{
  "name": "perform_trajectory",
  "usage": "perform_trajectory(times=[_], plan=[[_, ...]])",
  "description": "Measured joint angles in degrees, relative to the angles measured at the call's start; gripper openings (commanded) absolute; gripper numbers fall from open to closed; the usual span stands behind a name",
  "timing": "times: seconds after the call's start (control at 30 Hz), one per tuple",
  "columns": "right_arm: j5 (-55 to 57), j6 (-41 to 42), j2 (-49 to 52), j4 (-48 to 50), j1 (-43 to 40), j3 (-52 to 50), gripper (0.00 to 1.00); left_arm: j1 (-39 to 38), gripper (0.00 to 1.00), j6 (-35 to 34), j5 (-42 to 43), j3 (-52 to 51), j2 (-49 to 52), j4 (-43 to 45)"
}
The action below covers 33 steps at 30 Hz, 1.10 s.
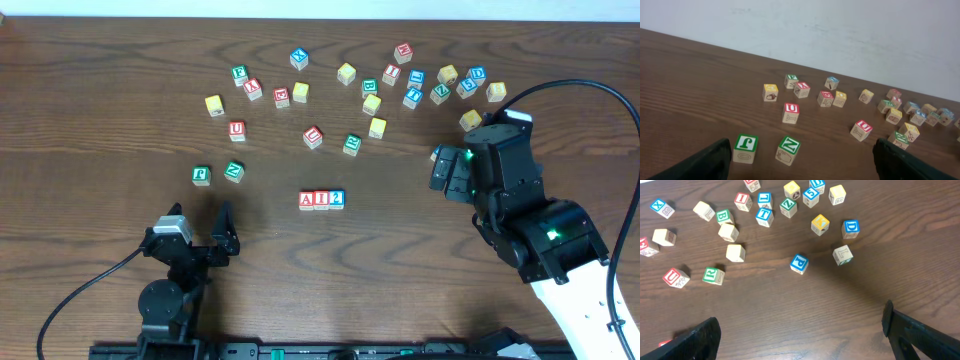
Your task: Spell out AI2
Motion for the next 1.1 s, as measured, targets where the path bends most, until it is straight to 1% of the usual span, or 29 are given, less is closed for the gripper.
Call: perform_trajectory(times=[1.1], plan=[[0.24, 0.00, -0.20, -0.90, 0.00, 0.00, 0.99, 0.02, 0.89, 0.02, 0.02, 0.00, 0.00, 0.00]])
